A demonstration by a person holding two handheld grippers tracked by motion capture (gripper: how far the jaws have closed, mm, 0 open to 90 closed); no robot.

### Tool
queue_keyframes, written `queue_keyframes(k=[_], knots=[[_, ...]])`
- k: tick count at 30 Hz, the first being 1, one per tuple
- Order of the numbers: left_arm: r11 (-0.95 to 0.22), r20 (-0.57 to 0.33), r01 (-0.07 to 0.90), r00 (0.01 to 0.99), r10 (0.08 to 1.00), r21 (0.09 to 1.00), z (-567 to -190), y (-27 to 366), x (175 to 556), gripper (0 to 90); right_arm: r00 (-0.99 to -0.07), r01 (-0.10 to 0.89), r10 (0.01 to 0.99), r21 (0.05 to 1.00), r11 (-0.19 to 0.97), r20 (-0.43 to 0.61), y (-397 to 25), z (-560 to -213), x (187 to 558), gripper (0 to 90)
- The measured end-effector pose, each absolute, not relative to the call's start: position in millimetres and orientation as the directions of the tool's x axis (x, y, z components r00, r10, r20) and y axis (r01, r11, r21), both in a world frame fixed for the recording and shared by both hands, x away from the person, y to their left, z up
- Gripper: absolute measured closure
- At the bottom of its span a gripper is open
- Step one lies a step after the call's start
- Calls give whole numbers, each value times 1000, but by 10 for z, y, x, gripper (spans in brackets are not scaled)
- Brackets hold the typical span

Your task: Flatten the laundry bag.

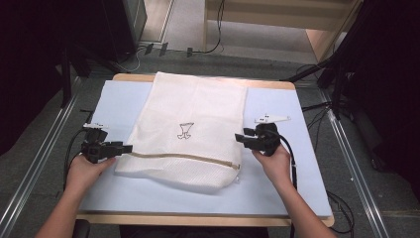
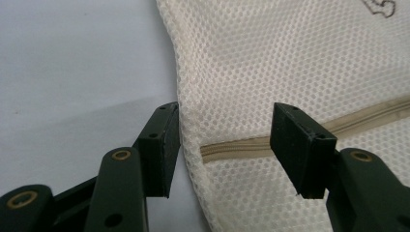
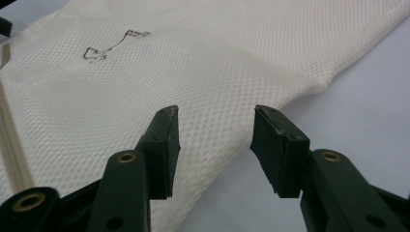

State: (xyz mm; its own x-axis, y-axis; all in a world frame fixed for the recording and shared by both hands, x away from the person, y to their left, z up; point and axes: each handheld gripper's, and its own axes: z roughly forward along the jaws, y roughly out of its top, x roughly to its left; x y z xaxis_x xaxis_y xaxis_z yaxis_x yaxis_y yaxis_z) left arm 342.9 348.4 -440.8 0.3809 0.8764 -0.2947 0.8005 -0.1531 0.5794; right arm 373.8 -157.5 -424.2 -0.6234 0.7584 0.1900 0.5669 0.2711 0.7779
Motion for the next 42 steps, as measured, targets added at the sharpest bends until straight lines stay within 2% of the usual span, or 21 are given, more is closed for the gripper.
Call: queue_keyframes(k=[5,11,15,18,19,20,24,27,34,38,42], knots=[[-166,-283,803,384,879,573,-4464,3461,3475,454,-611,593,764,759,269,207,-1534,-4363,3581,452],[-156,-281,790,385,879,593,-4494,3407,3498,477,-602,635,776,702,324,187,-1440,-4589,3587,471],[-139,-270,797,356,895,588,-4499,3413,3512,635,-588,671,785,660,338,196,-1414,-4707,3622,550],[-124,-280,806,340,898,579,-4500,3427,3528,732,-593,647,793,670,364,142,-1382,-4709,3604,688],[-130,-273,806,341,900,578,-4500,3427,3533,758,-593,647,793,670,364,142,-1382,-4709,3604,688],[-132,-269,810,337,902,572,-4497,3421,3544,786,-592,657,790,664,357,160,-1369,-4708,3609,762],[-164,-253,810,358,899,563,-4489,3361,3556,846,-589,672,788,650,354,180,-1365,-4701,3648,848],[-197,-231,809,376,897,553,-4467,3294,3575,874,-585,692,785,631,351,204,-1380,-4680,3695,867],[-175,-284,810,387,877,560,-4450,3212,3623,882,-572,674,808,643,364,141,-1478,-4599,3852,868],[-176,-308,806,404,862,565,-4434,3099,3632,882,-552,679,822,649,344,141,-1593,-4553,3998,866],[-198,-294,786,434,852,585,-4408,2965,3654,881,-524,689,839,652,315,148,-1688,-4537,4190,867]])
